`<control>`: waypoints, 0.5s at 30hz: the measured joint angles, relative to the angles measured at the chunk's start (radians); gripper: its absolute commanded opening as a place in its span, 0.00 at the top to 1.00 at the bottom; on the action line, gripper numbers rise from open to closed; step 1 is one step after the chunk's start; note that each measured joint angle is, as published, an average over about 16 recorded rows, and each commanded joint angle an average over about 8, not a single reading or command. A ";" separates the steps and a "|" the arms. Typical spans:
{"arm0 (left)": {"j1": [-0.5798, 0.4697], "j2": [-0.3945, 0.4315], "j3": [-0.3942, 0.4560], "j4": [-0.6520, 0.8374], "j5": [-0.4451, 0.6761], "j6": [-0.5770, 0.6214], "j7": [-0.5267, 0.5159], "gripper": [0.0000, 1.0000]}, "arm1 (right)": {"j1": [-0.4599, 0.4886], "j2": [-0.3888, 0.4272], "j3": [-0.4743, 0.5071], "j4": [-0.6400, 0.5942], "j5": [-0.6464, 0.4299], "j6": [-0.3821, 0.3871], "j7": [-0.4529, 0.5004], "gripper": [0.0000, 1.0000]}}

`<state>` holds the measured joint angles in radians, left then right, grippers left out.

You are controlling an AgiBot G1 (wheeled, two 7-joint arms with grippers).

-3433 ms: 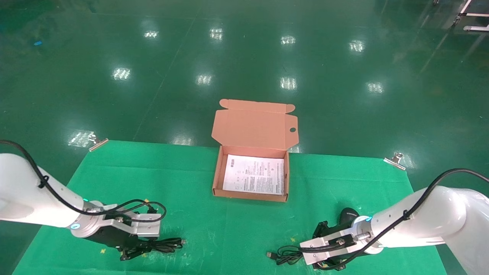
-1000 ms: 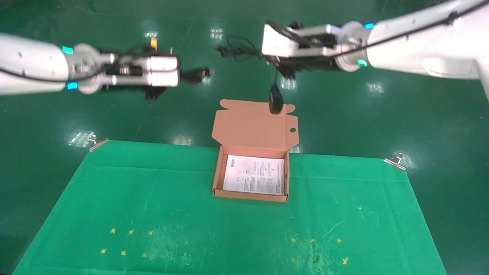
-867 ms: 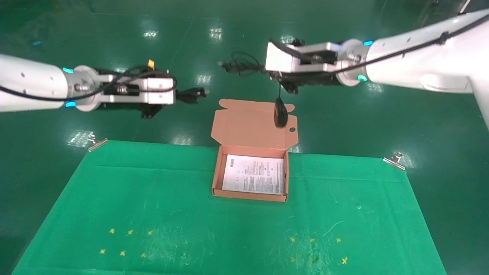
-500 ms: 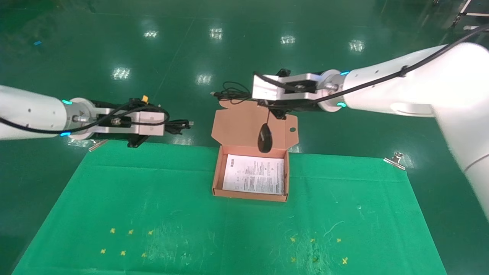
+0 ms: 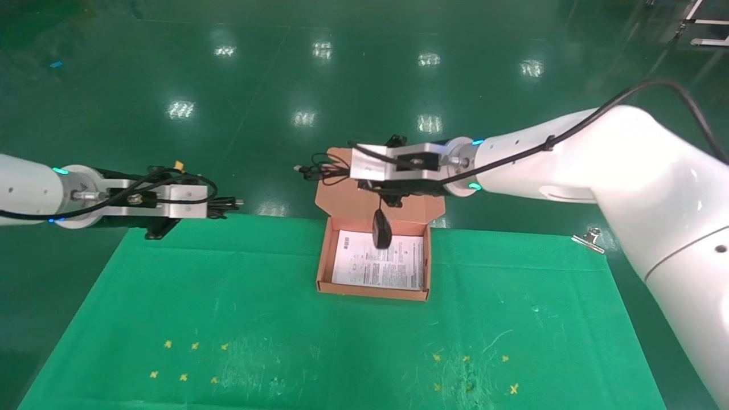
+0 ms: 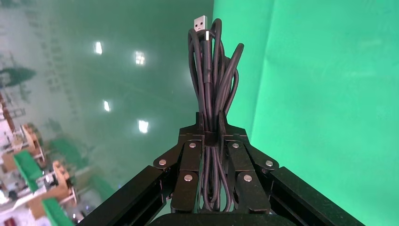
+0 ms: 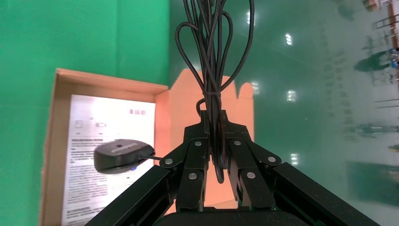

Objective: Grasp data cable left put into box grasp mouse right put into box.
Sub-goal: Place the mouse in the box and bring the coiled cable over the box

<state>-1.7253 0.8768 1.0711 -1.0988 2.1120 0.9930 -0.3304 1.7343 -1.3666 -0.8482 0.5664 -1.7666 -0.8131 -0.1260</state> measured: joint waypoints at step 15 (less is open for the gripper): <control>0.001 -0.010 0.006 -0.035 0.037 0.020 -0.050 1.00 | -0.019 -0.005 -0.194 0.057 0.115 0.071 0.090 1.00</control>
<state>-1.7240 0.8665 1.0768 -1.1341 2.1487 1.0129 -0.3802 1.7151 -1.3720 -1.0422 0.6238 -1.6516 -0.7423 -0.0359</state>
